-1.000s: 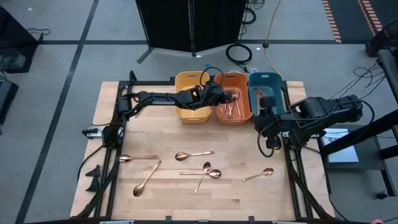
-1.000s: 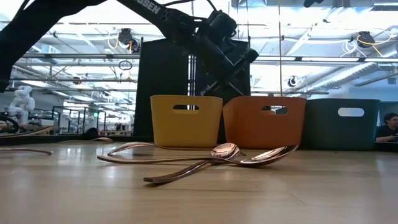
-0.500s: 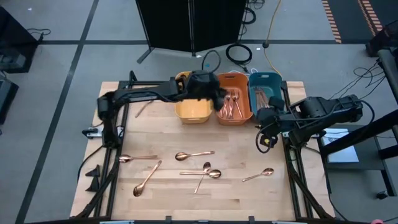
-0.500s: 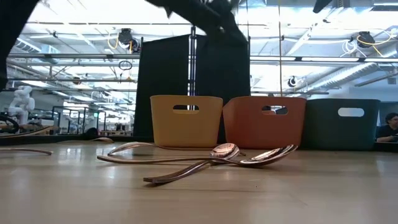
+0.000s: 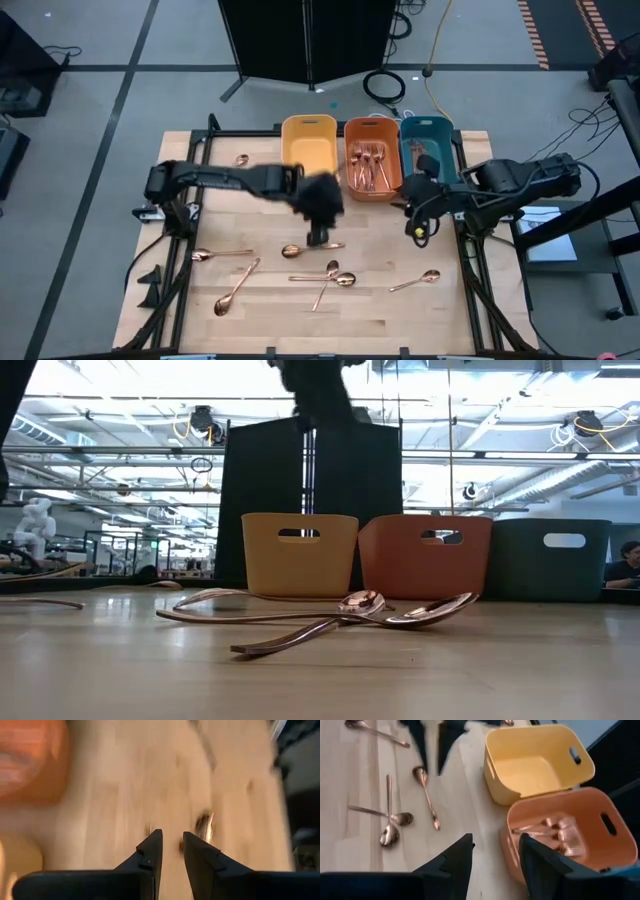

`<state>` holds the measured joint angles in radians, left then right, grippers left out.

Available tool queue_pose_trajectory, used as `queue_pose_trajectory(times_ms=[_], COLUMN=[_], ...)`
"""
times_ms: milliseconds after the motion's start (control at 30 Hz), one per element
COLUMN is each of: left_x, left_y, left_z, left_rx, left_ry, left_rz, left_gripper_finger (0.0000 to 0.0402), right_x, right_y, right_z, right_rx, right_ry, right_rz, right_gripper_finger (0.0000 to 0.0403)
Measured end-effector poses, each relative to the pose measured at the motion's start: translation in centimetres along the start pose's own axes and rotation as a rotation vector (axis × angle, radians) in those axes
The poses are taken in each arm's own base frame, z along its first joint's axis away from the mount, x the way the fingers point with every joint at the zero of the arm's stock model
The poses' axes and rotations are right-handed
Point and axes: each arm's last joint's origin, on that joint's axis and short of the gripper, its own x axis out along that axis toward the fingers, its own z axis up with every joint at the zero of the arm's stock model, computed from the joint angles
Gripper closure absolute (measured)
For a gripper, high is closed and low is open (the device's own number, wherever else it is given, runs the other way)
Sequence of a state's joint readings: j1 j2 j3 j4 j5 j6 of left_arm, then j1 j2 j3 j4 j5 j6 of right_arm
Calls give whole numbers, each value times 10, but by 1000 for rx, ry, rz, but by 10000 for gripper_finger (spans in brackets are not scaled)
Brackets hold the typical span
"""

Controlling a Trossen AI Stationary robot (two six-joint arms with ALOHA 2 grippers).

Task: Sort silverware
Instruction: Put the copper spoon into the yellow bin

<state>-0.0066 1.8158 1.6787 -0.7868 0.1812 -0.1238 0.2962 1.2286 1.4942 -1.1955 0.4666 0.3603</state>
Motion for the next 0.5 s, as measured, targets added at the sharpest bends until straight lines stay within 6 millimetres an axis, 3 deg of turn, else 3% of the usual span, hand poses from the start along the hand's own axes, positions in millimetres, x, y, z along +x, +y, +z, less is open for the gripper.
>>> queue_pose_trajectory(times_ms=[167, 300, 500], left_x=[23, 33, 72], left_y=[-24, -30, -35], left_z=[-18, -27, -47], left_rx=[26, -1, 112], left_ry=[145, 227, 404], left_rz=[111, 142, 144], left_gripper_finger=[329, 329, 301], right_x=[23, 43, 62], right_y=[8, 14, 21], right_z=[-11, -27, -36], right_rx=[-32, -45, -43], right_ry=[24, 97, 77], right_rz=[-6, -2, 27], right_gripper_finger=[254, 254, 254])
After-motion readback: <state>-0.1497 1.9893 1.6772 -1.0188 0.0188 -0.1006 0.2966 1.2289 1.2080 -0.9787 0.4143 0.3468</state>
